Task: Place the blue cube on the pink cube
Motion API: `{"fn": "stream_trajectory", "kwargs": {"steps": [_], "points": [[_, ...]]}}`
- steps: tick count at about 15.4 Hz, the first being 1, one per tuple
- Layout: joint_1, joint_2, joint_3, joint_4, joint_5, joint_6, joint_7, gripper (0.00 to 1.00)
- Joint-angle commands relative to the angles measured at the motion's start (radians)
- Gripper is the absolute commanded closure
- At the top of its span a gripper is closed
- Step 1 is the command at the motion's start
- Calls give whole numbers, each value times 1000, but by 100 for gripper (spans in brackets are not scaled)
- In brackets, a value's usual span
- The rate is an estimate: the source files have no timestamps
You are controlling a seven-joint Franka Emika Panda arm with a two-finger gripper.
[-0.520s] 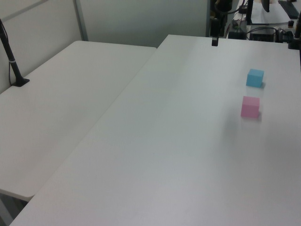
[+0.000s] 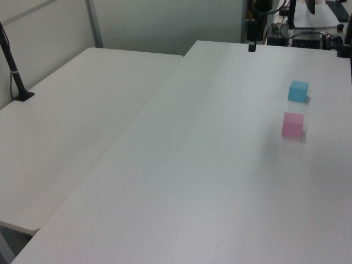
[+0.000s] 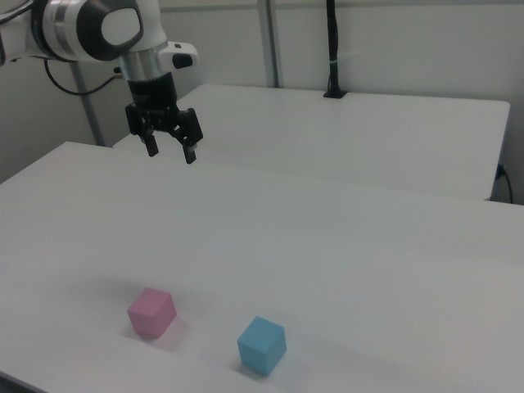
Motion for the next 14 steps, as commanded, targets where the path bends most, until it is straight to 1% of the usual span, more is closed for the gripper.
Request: {"fn": "stream_trajectory", "kwargs": {"steps": [1, 4, 9, 12, 14], "points": [[6, -10, -8, 7, 6, -30, -5, 0], [6, -10, -8, 7, 6, -30, -6, 0], [-15, -16, -10, 4, 6, -30, -10, 0], [-44, -16, -10, 4, 5, -29, -25, 0], [-87, -16, -10, 6, 3, -30, -66, 0]]}}
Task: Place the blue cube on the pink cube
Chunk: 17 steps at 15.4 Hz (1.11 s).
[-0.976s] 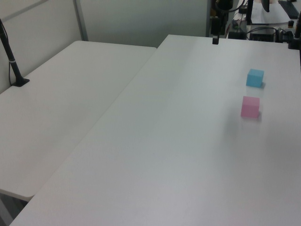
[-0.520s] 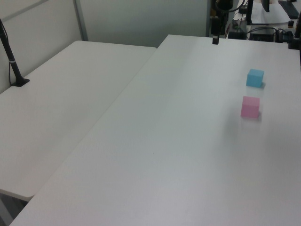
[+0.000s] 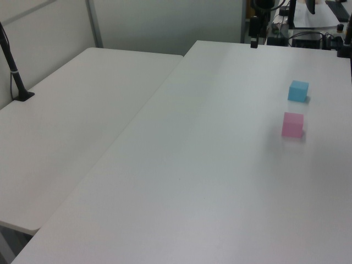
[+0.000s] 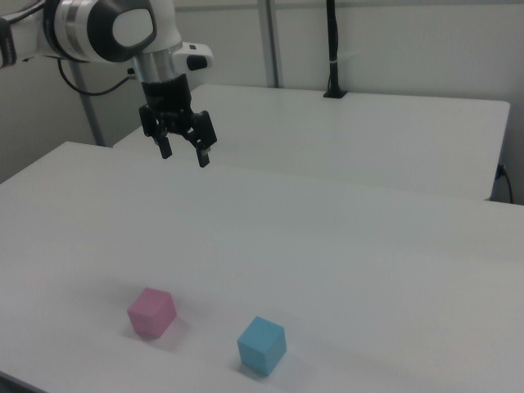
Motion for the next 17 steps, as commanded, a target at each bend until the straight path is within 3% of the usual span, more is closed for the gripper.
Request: {"fn": "stream_trajectory", "kwargs": {"steps": [1, 9, 17], "points": [[-58, -14, -6, 6, 2, -30, -82, 0], [-299, -16, -12, 7, -7, -45, -325, 0], [-394, -42, -15, -31, -20, -42, -411, 0]]}}
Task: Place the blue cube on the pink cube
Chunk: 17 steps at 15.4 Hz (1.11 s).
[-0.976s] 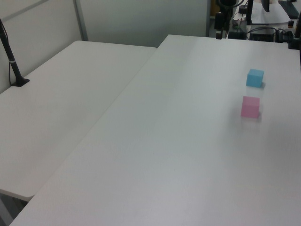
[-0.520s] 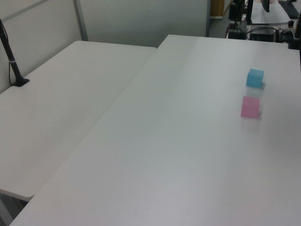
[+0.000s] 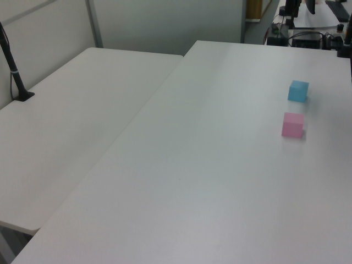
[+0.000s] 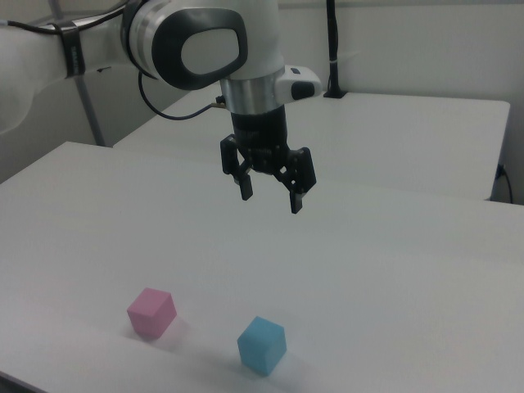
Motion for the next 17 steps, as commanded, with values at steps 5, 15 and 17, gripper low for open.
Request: {"fn": "stream_trajectory", "kwargs": {"steps": [5, 15, 17], "points": [[-7, -86, 2, -98, -16, -16, -23, 0], [-7, -348, -33, -584, -54, 261, -94, 0], [-7, -336, -40, -659, -56, 381, -85, 0]]}}
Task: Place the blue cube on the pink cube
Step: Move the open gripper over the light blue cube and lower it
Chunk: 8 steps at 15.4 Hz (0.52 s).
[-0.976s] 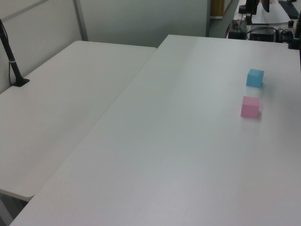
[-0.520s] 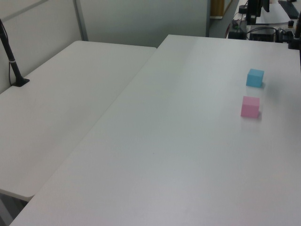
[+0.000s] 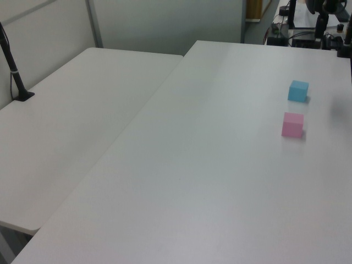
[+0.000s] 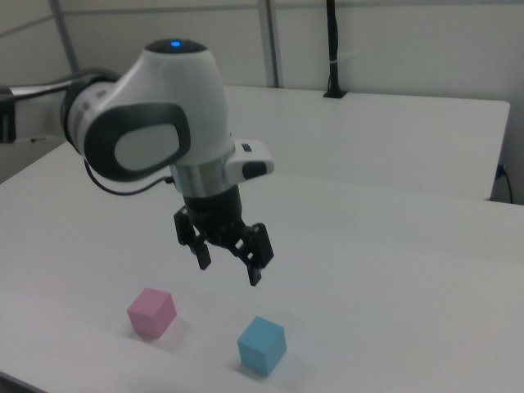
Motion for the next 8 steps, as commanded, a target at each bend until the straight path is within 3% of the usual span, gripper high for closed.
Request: {"fn": "stream_trajectory", "kwargs": {"steps": [1, 3, 8], "points": [[1, 13, -16, -134, -16, 188, -7, 0], [4, 66, -39, -134, -16, 210, -5, 0], [13, 188, -40, -134, -14, 310, 55, 0]]}}
